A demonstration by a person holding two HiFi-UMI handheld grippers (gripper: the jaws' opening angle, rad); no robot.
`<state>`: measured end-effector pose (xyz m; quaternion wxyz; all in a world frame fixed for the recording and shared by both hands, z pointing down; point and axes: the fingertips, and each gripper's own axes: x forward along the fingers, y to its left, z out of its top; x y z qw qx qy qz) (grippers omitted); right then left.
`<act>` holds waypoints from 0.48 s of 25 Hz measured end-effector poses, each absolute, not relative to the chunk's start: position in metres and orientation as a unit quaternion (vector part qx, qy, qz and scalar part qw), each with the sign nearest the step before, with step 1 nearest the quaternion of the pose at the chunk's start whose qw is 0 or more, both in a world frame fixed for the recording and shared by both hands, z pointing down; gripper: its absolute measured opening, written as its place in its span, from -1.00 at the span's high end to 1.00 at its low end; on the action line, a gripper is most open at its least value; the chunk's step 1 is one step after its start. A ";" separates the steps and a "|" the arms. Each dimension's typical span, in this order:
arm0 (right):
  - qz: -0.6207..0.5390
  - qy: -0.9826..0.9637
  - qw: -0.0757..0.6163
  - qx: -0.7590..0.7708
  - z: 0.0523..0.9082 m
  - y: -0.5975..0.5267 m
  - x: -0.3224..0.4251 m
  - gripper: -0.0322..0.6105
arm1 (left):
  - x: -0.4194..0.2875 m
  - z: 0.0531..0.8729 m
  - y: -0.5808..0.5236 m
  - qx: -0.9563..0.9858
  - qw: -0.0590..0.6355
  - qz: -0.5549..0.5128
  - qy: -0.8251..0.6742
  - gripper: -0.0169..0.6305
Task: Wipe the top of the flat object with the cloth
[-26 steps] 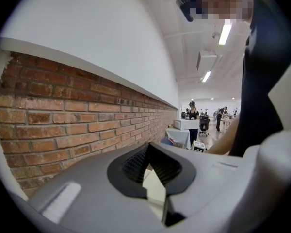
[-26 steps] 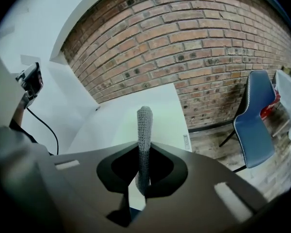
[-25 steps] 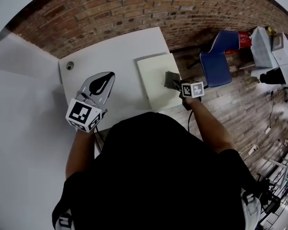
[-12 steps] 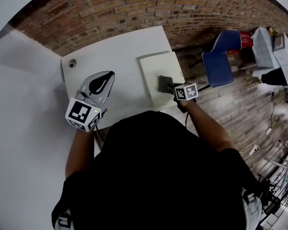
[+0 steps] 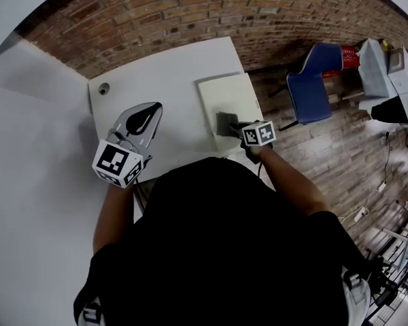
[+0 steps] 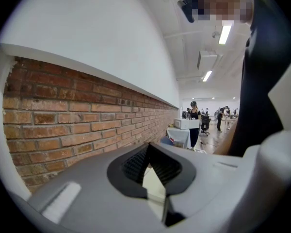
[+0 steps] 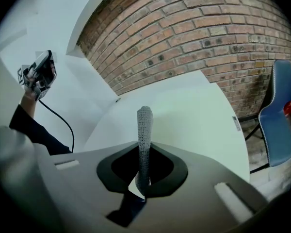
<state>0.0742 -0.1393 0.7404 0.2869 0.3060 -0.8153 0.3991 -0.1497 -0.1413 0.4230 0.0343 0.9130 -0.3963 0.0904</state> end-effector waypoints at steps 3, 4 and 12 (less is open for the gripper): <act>0.405 -0.819 0.289 0.286 0.744 -0.125 0.065 0.87 | -0.147 0.421 -0.139 0.912 0.033 0.091 -0.398 0.94; 0.407 -0.821 0.289 0.279 0.746 -0.121 0.062 0.87 | -0.147 0.421 -0.138 0.912 0.033 0.091 -0.398 0.94; 0.420 -0.827 0.297 0.228 0.754 -0.102 0.049 0.87 | -0.144 0.424 -0.132 0.909 0.037 0.096 -0.403 0.94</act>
